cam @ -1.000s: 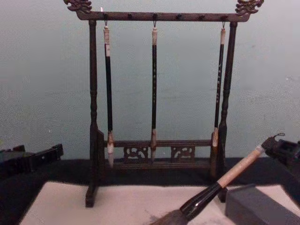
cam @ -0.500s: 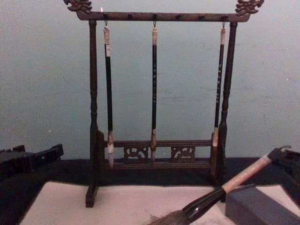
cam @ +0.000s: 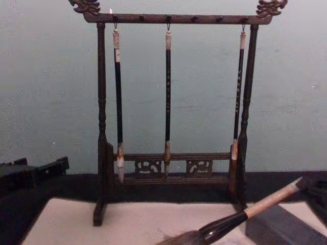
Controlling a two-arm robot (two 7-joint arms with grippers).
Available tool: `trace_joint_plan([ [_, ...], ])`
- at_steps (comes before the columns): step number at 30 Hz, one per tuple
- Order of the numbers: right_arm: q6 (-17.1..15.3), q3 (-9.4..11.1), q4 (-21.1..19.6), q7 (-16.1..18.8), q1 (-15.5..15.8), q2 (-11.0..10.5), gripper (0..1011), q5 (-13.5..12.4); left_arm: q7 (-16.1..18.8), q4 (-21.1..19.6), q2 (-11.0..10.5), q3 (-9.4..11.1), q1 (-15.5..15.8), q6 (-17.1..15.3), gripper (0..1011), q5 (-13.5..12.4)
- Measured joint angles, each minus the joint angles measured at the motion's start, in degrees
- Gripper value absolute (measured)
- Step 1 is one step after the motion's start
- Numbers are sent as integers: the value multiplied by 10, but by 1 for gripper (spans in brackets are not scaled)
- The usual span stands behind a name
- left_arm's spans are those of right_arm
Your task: Pick up the brush from the inkstone, write on the paper, then place the brush back to its original position.
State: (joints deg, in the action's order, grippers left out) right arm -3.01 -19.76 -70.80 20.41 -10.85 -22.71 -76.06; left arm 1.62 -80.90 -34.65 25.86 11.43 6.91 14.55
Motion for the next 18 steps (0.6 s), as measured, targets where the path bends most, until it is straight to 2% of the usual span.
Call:
trace_joint_plan([
  [10, 0, 0, -1, 2, 0, 0, 151, 0, 0, 0, 0, 0, 0, 0, 1002, 0],
  [18, 0, 0, -2, 3, 0, 0, 394, 0, 0, 0, 0, 0, 0, 0, 1002, 0],
])
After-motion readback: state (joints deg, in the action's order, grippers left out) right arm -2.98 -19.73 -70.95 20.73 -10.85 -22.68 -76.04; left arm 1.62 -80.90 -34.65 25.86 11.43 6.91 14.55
